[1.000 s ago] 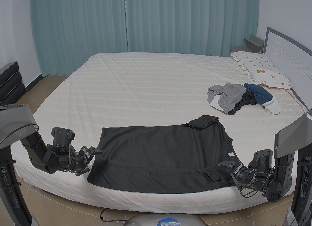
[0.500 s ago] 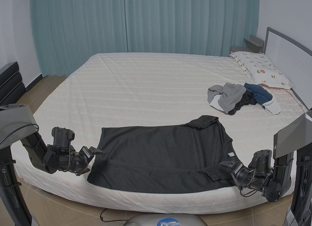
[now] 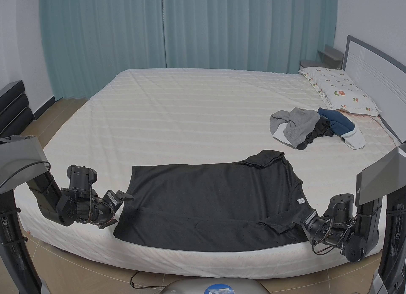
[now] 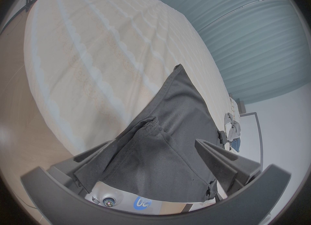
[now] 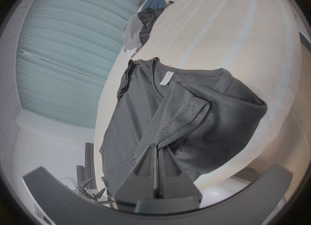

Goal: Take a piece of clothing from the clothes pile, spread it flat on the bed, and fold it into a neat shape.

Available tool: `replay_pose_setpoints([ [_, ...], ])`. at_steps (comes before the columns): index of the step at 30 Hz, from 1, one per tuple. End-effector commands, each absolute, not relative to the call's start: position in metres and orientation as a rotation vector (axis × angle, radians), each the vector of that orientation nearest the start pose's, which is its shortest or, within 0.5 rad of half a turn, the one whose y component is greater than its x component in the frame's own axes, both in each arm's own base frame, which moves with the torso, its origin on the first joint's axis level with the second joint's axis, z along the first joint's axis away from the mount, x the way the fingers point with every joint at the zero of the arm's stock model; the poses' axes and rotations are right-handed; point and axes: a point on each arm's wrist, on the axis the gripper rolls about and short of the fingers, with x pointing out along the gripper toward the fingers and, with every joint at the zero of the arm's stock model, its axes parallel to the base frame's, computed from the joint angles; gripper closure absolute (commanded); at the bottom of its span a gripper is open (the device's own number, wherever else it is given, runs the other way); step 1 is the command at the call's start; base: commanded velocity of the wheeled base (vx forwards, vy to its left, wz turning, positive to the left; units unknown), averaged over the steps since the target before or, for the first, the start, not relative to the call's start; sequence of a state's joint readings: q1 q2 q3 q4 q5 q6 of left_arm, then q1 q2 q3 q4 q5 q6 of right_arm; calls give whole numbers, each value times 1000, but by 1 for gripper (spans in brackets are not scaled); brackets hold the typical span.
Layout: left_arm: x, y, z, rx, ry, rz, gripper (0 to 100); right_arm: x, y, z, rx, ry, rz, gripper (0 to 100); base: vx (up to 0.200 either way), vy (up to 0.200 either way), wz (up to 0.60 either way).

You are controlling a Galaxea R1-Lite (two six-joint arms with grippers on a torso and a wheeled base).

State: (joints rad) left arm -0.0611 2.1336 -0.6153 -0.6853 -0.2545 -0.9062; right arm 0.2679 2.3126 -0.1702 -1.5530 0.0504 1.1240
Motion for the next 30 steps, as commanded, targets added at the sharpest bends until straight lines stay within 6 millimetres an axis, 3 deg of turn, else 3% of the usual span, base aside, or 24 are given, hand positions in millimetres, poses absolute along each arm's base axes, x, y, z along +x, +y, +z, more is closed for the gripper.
replay_pose_setpoints([
  [1,312,-25,7,-925,915,102,0,247,69,-21,1020,683,-49,100,0,0,0],
  [12,312,-25,7,-925,915,102,0,229,71,5,1038,659,8,100,0,0,0],
  [22,312,-25,7,-925,915,102,0,215,72,5,1020,703,5,100,0,0,0],
  [30,312,-25,7,-925,916,102,0,207,70,-5,946,764,-13,100,0,0,0],
])
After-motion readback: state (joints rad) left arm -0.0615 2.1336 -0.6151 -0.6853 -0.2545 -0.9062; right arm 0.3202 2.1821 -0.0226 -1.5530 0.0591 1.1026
